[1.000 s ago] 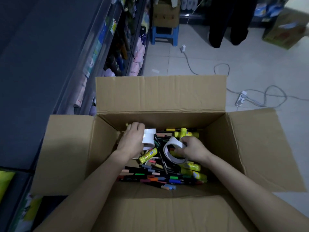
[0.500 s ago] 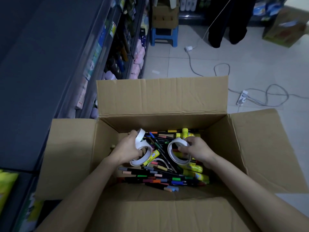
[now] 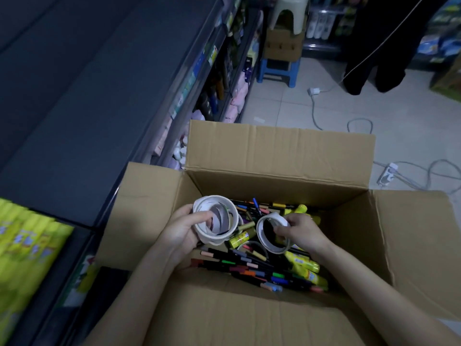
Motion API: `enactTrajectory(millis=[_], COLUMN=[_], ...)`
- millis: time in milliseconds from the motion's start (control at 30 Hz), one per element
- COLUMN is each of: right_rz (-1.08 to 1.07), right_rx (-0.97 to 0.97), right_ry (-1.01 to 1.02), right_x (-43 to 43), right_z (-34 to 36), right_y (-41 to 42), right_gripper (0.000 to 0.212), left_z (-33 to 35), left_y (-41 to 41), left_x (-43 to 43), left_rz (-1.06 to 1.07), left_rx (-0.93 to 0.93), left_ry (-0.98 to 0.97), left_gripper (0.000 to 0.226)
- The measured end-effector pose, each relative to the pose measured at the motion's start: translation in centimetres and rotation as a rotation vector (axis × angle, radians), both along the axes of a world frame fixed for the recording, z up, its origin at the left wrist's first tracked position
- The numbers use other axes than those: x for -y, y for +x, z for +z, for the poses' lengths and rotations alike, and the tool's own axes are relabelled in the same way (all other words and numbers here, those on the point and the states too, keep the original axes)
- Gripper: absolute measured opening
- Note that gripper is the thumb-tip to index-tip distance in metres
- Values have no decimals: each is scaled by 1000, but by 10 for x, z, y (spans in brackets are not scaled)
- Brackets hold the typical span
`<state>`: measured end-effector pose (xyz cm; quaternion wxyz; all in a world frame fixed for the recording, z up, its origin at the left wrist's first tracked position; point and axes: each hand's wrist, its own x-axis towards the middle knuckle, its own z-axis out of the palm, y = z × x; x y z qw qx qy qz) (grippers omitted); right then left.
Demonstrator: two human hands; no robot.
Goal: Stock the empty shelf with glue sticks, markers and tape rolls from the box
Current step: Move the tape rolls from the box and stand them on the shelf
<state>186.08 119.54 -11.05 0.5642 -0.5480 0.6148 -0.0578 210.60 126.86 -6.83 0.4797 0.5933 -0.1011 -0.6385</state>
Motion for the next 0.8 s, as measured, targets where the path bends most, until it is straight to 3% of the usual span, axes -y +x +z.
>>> enactTrajectory(millis=[300,400,533,700,800], right_rz=[158,220,223,359,485], right_rx=[9,-5,3,-104,-154], right_ry=[-44,-89,-111,-277,-385], right_x=[-3,-4,-4,-3,-4], right_z=[5,6,4,-6,-16], right_y=[29,36,40,61,83], right_gripper=[6,18,8,24,29], left_z=[6,7,10,13,19], left_y=[3,4,8,8,7], left_x=[-29,-31,-38,-44,-46], left_rz=[16,81,76,37,40], left_rx=[-113,-171,-273,-204,-138], left_ry=[-85,-137,-193,-254,-259], left_gripper=[35,37,47,44,30])
